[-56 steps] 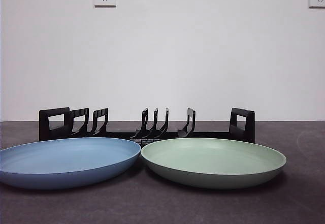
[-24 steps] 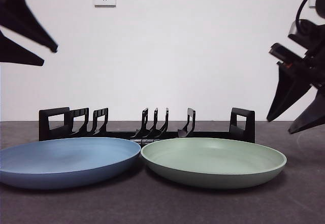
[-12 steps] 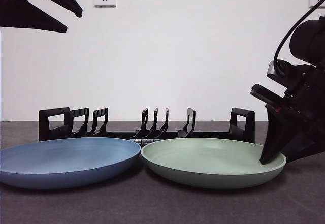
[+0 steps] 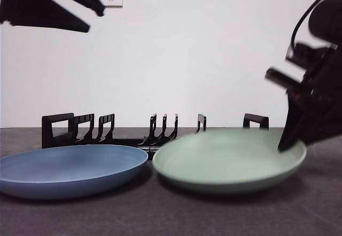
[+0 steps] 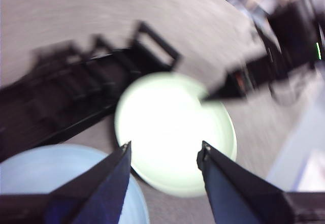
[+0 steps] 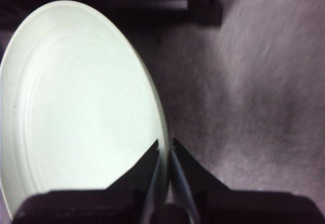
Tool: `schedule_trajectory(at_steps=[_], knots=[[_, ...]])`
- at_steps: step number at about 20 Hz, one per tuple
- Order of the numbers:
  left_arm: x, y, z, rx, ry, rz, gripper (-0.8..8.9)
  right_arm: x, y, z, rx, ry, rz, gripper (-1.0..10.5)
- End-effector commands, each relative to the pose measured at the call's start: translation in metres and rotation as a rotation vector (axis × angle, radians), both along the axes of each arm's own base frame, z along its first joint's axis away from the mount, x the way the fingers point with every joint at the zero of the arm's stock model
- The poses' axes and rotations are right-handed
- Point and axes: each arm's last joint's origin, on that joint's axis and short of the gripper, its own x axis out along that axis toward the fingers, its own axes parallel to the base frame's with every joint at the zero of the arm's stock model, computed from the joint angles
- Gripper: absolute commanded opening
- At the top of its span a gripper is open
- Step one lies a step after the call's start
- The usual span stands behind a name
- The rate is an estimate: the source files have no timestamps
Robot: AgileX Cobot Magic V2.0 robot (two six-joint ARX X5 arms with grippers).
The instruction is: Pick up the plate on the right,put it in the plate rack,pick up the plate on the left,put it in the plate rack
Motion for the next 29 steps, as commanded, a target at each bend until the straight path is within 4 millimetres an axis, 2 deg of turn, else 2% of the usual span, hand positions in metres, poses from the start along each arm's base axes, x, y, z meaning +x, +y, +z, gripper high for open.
schedule_trajectory(at_steps=[1, 4, 8, 12, 15, 19, 24, 26, 29], knots=[[-0.008, -0.015, 0.002, 0.143, -0.178, -0.121, 2.26, -0.004, -0.001, 0.02, 0.021, -0.053, -0.007, -0.1], [-0.021, -0.034, 0.004, 0.268, -0.314, -0.179, 2.26, -0.004, -0.001, 0.038, 0.025, -0.061, -0.009, -0.1], [-0.05, -0.065, 0.004, 0.502, -0.571, -0.279, 2.3, 0.001, 0.004, 0.064, 0.026, -0.062, 0.014, -0.1], [-0.065, -0.089, -0.008, 0.629, -0.645, -0.361, 2.3, 0.002, 0.007, 0.083, 0.024, -0.049, 0.027, -0.1], [-0.063, -0.105, -0.025, 0.705, -0.639, -0.415, 2.3, 0.0, 0.013, 0.092, 0.057, -0.036, 0.07, -0.1], [-0.052, -0.121, -0.047, 0.819, -0.64, -0.406, 2.3, -0.003, 0.018, 0.093, 0.082, -0.015, 0.108, -0.1], [-0.046, -0.131, -0.058, 0.822, -0.644, -0.412, 2.06, -0.006, 0.023, 0.091, 0.077, 0.011, 0.13, -0.1], [-0.046, -0.131, -0.061, 0.835, -0.627, -0.43, -0.27, -0.007, 0.024, 0.091, 0.077, 0.011, 0.133, -0.1], [-0.047, -0.131, -0.061, 0.833, -0.626, -0.433, -0.08, -0.007, 0.024, 0.091, 0.076, 0.008, 0.134, -0.1]])
